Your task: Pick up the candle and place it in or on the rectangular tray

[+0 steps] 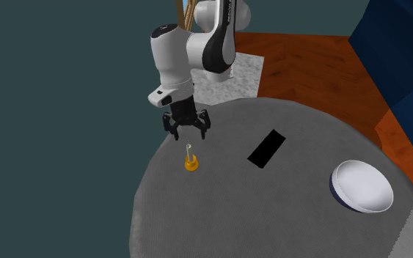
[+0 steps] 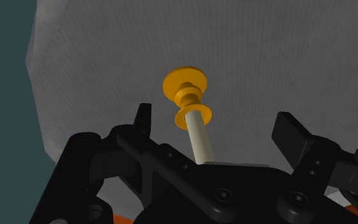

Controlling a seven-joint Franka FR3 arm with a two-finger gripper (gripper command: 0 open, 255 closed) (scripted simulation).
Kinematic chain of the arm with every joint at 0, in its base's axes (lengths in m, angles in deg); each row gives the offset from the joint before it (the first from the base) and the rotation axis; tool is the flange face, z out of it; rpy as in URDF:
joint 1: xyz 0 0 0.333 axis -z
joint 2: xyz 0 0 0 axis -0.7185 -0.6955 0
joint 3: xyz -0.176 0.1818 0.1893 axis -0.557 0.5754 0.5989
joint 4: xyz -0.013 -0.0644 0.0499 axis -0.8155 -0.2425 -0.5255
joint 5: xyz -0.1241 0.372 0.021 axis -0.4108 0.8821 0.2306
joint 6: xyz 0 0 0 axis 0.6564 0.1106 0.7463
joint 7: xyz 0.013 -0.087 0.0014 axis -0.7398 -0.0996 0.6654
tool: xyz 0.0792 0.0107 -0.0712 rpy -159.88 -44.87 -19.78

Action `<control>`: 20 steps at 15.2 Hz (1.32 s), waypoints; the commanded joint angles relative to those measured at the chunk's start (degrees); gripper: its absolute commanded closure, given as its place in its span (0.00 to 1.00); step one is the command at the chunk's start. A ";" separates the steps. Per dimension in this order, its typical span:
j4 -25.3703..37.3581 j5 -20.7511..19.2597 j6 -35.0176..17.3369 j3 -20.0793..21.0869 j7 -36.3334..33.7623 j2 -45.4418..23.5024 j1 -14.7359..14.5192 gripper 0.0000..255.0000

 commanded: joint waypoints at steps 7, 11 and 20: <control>6.29 9.16 -4.94 2.08 7.69 -9.28 0.41 0.00; 7.59 10.98 -6.53 2.98 9.08 -12.16 0.53 0.00; 7.58 10.97 -6.53 2.98 9.08 -12.15 0.53 1.00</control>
